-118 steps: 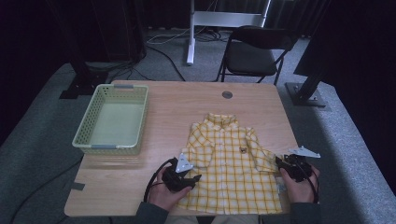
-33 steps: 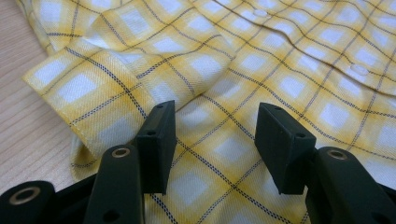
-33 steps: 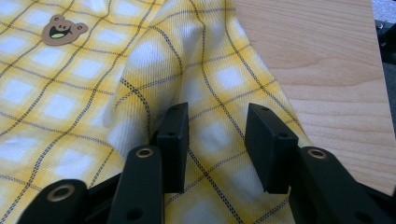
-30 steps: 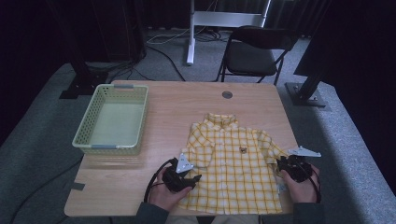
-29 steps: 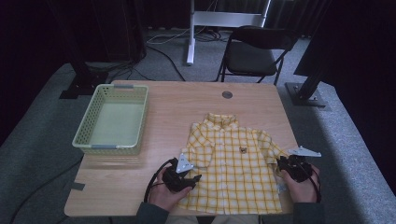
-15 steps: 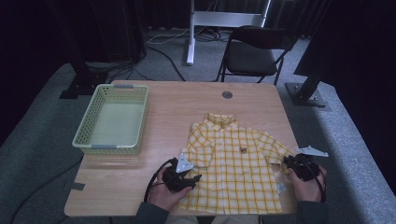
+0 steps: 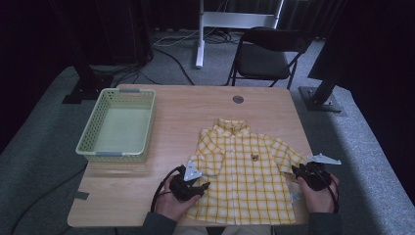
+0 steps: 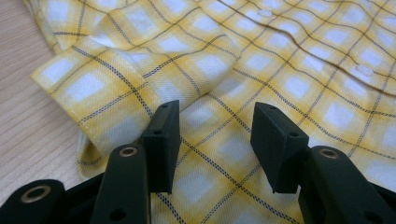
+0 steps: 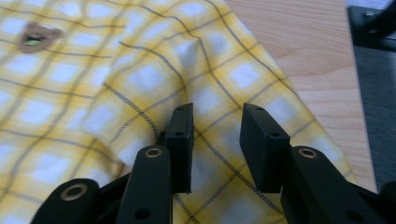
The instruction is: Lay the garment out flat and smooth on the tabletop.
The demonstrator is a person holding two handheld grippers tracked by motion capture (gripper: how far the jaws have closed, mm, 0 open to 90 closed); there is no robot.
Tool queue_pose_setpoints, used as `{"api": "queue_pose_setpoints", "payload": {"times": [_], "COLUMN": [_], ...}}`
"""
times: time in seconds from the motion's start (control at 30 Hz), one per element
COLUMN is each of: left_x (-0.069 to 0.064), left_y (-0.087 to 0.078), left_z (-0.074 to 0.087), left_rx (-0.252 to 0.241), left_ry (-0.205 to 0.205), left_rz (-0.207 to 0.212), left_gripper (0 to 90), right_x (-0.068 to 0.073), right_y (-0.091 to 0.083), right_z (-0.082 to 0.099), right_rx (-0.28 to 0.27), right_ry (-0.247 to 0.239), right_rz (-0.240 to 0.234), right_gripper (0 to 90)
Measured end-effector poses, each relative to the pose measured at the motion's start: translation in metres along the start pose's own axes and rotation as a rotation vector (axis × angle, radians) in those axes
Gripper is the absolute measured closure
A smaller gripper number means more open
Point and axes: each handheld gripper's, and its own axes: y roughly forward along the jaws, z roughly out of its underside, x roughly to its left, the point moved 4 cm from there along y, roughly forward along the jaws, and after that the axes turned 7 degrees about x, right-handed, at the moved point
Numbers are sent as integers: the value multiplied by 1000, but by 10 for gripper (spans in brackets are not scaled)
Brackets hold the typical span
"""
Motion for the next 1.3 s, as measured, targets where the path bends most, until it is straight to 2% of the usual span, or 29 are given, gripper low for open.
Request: {"api": "queue_pose_setpoints", "payload": {"times": [0.13,0.23,0.33,0.5,0.6,0.7,0.8,0.9,1.03,1.1,1.23,1.3], "left_x": [1,1,1,0,0,0,0,0,0,0,0,0], "left_y": [-1,-1,0,0,0,0,0,0,0,0,0,0], "left_z": [1,1,0,0,0,0,0,0,0,0,0,0], "left_rx": [1,0,0,0,-1,0,-1,-1,-1,-1,-1,0], "left_ry": [-3,-3,-4,-7,-7,-8,-9,-10,-10,-10,-10,-10], "left_rz": [5,3,2,4,4,6,6,8,6,6,6,7], "left_gripper": [532,532,530,526,522,519,517,517,516,516,515,515], "right_x": [0,-4,-9,-14,-14,-14,-14,-12,-13,-14,-17,-18], "right_y": [-4,-7,-6,-4,-4,-4,-5,-12,-23,-26,-26,-26], "right_z": [0,2,4,8,8,7,6,2,-7,-10,-10,-9], "right_rx": [-16,-9,-5,-4,0,8,15,3,-18,-25,-24,-30], "right_ry": [11,1,16,60,70,68,59,28,-10,-20,-18,-16], "right_rz": [28,67,89,80,45,40,40,64,118,145,169,183], "right_gripper": [636,630,611,577,694,809,837,840,840,838,830,775]}}
